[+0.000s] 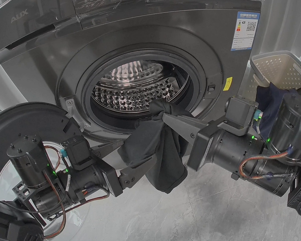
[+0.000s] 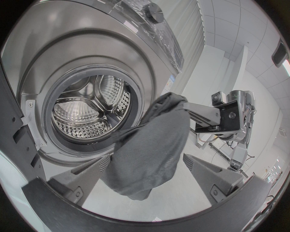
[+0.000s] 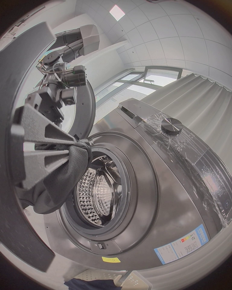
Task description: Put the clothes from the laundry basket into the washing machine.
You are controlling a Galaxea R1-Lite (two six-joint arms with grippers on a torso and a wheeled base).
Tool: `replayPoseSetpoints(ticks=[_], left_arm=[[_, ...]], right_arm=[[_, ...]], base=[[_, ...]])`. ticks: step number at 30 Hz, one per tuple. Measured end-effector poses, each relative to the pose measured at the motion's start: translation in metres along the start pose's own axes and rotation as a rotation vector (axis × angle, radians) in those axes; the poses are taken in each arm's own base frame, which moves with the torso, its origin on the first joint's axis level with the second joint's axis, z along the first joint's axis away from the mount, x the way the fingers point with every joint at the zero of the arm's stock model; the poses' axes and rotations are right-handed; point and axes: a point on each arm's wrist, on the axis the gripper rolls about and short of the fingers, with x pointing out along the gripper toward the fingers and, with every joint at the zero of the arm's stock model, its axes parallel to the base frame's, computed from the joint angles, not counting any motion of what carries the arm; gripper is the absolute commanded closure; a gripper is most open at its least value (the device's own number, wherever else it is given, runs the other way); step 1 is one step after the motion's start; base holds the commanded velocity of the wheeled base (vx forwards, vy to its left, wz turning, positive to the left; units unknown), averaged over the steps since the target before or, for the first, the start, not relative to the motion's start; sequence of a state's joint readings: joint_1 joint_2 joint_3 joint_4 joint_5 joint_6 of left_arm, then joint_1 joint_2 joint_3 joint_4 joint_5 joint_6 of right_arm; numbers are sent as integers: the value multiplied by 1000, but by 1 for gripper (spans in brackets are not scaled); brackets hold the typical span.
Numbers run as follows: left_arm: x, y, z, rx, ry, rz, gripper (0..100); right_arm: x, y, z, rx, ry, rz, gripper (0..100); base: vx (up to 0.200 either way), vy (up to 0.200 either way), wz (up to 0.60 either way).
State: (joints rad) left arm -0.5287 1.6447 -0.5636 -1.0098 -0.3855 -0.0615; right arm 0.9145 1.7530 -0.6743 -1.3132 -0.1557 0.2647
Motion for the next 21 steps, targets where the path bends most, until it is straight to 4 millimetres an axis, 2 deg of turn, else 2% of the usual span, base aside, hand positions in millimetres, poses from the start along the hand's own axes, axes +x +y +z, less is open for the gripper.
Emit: replayPoseSetpoints(ticks=[8, 21], left_arm=[[-1, 5, -4, 0, 3, 21, 0], [14, 5, -5, 8, -26, -6, 0]], right_arm=[[-10, -2, 5, 2, -2, -6, 100], [-11, 0, 6, 0, 2, 1, 100]], base=[[0, 0, 0], [0, 0, 0]])
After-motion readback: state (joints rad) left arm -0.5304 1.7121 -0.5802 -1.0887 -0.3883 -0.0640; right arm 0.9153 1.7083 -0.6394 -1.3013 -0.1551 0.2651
